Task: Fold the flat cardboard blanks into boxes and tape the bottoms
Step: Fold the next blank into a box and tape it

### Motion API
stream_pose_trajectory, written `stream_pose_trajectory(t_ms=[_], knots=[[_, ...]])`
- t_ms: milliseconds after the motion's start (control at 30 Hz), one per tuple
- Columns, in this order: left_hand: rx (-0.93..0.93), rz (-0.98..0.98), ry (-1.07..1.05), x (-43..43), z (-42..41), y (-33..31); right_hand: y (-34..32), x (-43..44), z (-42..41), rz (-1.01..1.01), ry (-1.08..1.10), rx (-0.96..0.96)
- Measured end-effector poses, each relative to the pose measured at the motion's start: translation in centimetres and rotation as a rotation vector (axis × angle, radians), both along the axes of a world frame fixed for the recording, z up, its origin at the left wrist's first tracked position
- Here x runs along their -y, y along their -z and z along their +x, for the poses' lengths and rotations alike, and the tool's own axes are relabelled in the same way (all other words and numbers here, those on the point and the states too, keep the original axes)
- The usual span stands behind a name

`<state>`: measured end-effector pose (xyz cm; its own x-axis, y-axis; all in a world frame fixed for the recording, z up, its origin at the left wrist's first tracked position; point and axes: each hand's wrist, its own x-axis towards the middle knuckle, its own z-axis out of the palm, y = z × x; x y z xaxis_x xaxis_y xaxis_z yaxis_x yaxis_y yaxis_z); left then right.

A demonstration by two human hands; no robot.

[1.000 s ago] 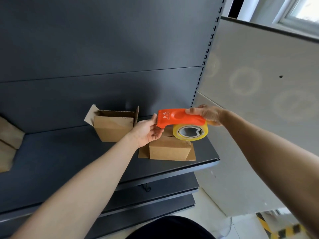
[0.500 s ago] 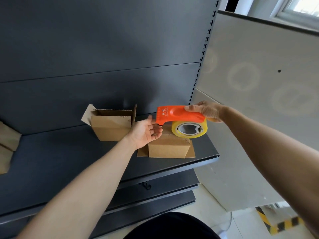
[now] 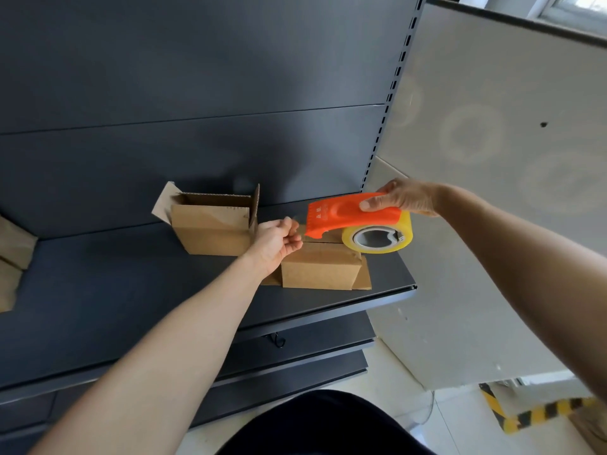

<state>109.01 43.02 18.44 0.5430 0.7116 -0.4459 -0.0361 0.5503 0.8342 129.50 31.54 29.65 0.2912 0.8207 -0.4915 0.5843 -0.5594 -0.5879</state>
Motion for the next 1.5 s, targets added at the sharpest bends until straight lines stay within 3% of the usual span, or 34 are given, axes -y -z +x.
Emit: stream_pose_trajectory(t_ms=[167,333,467,633,1000,1500], knots=[[0.143,-0.105,-0.083,0.8,-0.2,0.1,-0.2,0.5,0.0,-0.026,0.001,0.031],[0.167,-0.17,-0.111,0.9,-0.7,0.4,-0.7,0.3,-0.5,-0.073,0.01,0.084],[0.007,-0.078,-0.059,0.4,-0.6,0.3,-1.0,-0.4,-1.6,-0.097,0.026,0.161],[-0.102,-0.096,-0.109,0.3,-0.8,1.3,-0.9,-0.5,-2.6,-0.092,0.015,0.207],[-0.141,-0.216,-0.151,-0.2,-1.1,3.2,-1.0,-2.3,-4.3,-0.145,-0.028,0.304],[-0.416,-0.139,0.107,-1.3,-1.0,2.7,0.2,-3.7,-3.8,-0.123,-0.05,0.314]])
